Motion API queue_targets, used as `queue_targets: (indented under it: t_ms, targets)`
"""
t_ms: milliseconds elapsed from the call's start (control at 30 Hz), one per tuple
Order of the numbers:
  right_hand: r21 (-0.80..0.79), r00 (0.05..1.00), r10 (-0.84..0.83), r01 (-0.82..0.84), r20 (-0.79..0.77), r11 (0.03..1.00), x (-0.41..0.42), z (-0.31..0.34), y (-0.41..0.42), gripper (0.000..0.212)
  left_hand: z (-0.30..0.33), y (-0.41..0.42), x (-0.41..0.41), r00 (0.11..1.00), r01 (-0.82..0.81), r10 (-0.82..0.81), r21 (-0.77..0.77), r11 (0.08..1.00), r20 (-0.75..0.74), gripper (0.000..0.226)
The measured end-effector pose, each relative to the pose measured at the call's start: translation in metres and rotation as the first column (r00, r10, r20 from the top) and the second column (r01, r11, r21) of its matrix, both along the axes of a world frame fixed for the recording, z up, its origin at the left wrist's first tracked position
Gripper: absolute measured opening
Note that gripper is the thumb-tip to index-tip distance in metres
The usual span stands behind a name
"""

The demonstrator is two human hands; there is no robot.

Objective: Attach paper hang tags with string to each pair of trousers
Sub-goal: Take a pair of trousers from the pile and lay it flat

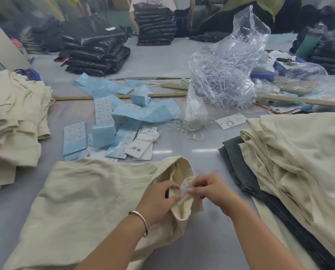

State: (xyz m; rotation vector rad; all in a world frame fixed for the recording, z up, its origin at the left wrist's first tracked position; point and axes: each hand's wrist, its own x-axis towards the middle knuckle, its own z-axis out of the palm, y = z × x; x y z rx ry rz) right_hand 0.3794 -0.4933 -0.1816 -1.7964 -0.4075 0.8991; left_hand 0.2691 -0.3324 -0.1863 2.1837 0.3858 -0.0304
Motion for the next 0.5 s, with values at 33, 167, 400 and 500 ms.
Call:
queue_targets:
  t_ms: [33, 167, 400, 500]
  targets:
    - [0.029, 1.000, -0.015, 0.015, -0.014, 0.999, -0.001, -0.001, -0.002, 0.010, 0.000, 0.000, 0.002, 1.000, 0.009, -0.009, 0.010, 1.000, -0.010, 0.024]
    - [0.135, 0.995, -0.078, 0.086, -0.062, 0.987, -0.008, -0.009, -0.012, 0.010, 0.004, 0.000, 0.007, 1.000, 0.013, -0.013, 0.025, 1.000, 0.002, 0.009]
    - [0.258, 0.980, -0.155, 0.183, -0.124, 0.949, -0.023, -0.016, -0.017, 0.012, 0.006, 0.002, 0.008, 0.997, 0.015, -0.017, 0.022, 1.000, 0.077, 0.010]
    - [0.281, 0.980, -0.154, 0.185, -0.128, 0.942, -0.029, -0.014, -0.018, 0.022, 0.008, 0.004, 0.009, 0.994, 0.006, -0.007, 0.014, 1.000, 0.108, 0.009]
